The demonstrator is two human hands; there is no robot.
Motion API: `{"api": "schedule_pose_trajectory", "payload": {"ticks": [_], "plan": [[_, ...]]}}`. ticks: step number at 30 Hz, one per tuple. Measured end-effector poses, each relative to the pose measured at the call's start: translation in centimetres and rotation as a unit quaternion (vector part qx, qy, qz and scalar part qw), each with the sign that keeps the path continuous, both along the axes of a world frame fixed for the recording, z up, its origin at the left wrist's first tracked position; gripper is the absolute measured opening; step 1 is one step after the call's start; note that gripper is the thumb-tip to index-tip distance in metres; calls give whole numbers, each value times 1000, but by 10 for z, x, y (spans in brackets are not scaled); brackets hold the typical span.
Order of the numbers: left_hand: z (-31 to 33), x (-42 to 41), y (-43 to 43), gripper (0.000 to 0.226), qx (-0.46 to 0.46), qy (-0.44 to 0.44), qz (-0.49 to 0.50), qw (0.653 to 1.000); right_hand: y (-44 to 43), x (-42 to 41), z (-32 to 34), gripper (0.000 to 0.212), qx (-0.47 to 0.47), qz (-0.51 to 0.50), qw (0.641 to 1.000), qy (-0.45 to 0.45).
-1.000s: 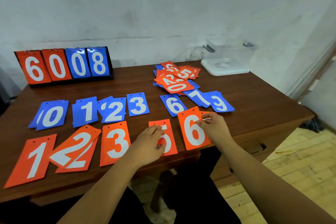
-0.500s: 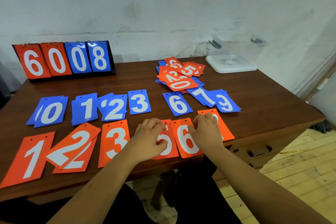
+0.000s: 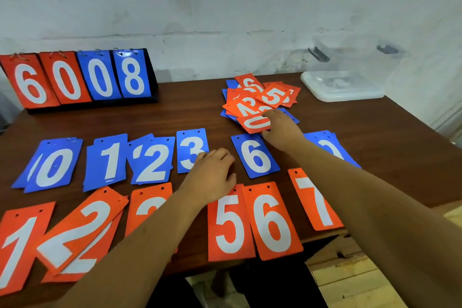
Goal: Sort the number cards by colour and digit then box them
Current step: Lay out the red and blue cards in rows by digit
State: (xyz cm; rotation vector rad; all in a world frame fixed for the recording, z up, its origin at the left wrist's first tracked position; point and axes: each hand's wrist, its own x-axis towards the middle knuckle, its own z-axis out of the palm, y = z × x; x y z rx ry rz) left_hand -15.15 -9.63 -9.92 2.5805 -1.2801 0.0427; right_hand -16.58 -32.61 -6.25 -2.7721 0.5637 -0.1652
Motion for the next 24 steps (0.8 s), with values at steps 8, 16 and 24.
{"api": "schedule_pose_trajectory", "payload": {"ticks": [8, 16, 24], "plan": [[-3, 16, -1, 29, -68, -11, -22, 997, -6, 20, -27, 30, -132, 99, 986, -13], [45, 50, -41, 38, -330, 412, 296, 796, 13, -4, -7, 20, -167, 91, 924, -331], [43, 60, -37, 17, -471, 645, 186, 572, 55, -29, -6, 27, 79, 96, 924, -362]]}}
